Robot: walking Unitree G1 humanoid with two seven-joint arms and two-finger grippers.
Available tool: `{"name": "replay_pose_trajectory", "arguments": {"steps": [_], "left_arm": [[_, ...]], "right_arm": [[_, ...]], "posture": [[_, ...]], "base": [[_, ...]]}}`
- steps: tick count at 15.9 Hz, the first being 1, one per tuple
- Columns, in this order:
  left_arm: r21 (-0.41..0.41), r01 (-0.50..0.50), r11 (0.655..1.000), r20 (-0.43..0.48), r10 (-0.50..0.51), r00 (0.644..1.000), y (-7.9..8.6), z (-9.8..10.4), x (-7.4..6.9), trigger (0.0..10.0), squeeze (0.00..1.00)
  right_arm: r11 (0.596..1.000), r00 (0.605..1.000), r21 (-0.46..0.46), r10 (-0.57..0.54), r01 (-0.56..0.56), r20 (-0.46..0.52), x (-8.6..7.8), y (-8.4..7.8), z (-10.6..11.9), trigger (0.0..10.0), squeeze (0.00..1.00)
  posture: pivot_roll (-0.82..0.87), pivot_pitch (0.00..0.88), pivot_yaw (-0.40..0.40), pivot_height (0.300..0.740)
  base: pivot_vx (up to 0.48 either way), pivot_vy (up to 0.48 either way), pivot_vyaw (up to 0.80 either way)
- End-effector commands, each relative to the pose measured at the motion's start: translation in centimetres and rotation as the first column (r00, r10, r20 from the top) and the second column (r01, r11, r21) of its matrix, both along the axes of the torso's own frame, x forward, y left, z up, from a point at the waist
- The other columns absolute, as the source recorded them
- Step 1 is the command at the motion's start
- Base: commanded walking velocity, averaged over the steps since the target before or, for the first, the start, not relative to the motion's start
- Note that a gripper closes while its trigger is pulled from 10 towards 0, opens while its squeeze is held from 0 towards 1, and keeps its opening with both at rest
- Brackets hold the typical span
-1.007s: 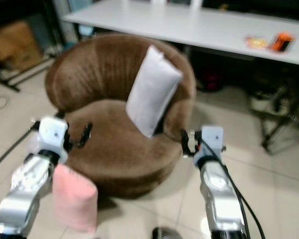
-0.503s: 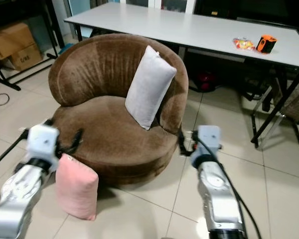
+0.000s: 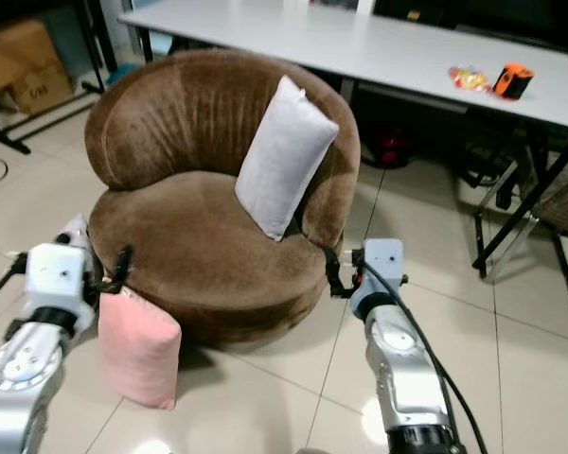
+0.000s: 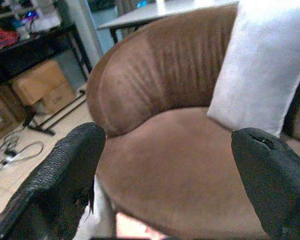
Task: Move the pillow to the sofa from floor
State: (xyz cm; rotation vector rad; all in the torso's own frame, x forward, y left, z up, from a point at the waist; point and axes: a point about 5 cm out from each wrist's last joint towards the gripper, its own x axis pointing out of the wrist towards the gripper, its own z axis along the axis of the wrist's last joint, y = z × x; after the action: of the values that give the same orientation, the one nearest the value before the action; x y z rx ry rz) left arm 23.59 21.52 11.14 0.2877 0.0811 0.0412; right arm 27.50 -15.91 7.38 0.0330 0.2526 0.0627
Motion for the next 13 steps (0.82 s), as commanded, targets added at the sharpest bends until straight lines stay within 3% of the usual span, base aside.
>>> {"name": "replay_pose_trajectory", "arguments": {"steps": [1, 5, 13], "left_arm": [[-0.004, 0.021, 1.000, 0.020, -0.021, 1.000, -0.2, 0.4, 0.0, 10.0, 0.00], [-0.019, 0.047, 0.999, 0.020, -0.047, 0.999, -1.2, 0.0, 0.0, 10.0, 0.00], [-0.030, 0.042, 0.999, 0.005, -0.042, 0.999, -1.5, -0.4, -0.5, 10.0, 0.00]], "right_arm": [[1.000, 1.000, 0.008, 0.009, -0.010, 0.021, 0.3, 0.2, 0.5, 10.0, 0.00], [1.000, 1.000, -0.010, 0.010, -0.010, 0.007, 0.5, -0.1, -0.1, 10.0, 0.00], [1.000, 1.000, -0.007, 0.020, -0.020, 0.008, 0.4, 0.1, -0.2, 10.0, 0.00]], "posture": [[-0.09, 0.000, -0.058, 0.740], [-0.08, 0.000, -0.071, 0.740], [-0.07, 0.000, -0.075, 0.740]], "base": [[0.000, 0.000, 0.00], [0.000, 0.000, 0.00], [0.000, 0.000, 0.00]]}}
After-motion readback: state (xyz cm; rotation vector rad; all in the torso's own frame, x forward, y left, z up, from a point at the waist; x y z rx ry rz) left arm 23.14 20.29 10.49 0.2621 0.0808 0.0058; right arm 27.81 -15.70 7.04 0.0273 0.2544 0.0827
